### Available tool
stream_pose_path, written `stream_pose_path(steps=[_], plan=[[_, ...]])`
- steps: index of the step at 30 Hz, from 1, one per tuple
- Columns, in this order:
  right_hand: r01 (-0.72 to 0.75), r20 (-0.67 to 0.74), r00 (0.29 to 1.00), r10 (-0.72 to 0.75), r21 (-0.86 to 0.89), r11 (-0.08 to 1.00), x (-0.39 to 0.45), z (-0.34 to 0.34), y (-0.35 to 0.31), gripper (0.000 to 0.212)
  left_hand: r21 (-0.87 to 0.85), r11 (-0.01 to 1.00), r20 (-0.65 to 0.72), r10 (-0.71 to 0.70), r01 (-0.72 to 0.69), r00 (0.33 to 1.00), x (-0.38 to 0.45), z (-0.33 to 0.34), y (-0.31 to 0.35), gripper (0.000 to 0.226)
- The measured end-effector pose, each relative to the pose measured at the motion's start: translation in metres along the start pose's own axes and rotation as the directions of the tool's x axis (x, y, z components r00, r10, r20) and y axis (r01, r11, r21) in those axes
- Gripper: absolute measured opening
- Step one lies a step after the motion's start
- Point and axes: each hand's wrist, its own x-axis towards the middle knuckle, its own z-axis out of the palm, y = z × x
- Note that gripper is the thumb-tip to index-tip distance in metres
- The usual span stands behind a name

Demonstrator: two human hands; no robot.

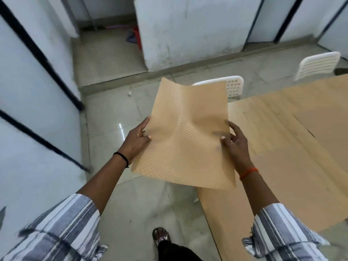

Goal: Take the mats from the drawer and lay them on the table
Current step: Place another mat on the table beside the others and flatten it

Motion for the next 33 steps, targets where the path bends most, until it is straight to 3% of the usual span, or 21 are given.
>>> stream_pose_path(steps=[6,12,18,26,29,33], plan=[[-0.104,-0.179,0.979,0.093,-0.054,0.993,0.033,0.002,0.001,0.057,0.032,0.999,0.230,0.002,-0.009,0.973,0.101,0.008,0.017,0.070],[-0.229,-0.427,0.884,0.191,-0.039,0.973,0.061,0.021,0.010,0.059,0.098,0.993,0.496,0.008,-0.065,0.868,0.211,0.027,0.034,0.069],[-0.365,-0.645,0.715,0.269,-0.016,0.931,0.079,0.056,-0.001,0.071,0.217,0.968,0.704,-0.066,-0.125,0.707,0.303,0.045,0.058,0.066],[-0.515,-0.781,0.483,0.396,0.113,0.850,0.118,0.067,0.023,0.058,0.305,0.928,0.849,-0.164,-0.213,0.502,0.388,0.100,0.078,0.062],[-0.571,-0.789,0.380,0.483,0.211,0.793,0.133,0.070,0.038,0.059,0.371,0.904,0.859,-0.246,-0.214,0.449,0.416,0.126,0.085,0.044],[-0.661,-0.770,0.308,0.559,0.249,0.707,0.144,0.077,0.050,0.063,0.495,0.830,0.836,-0.373,-0.258,0.403,0.440,0.158,0.094,0.023]])
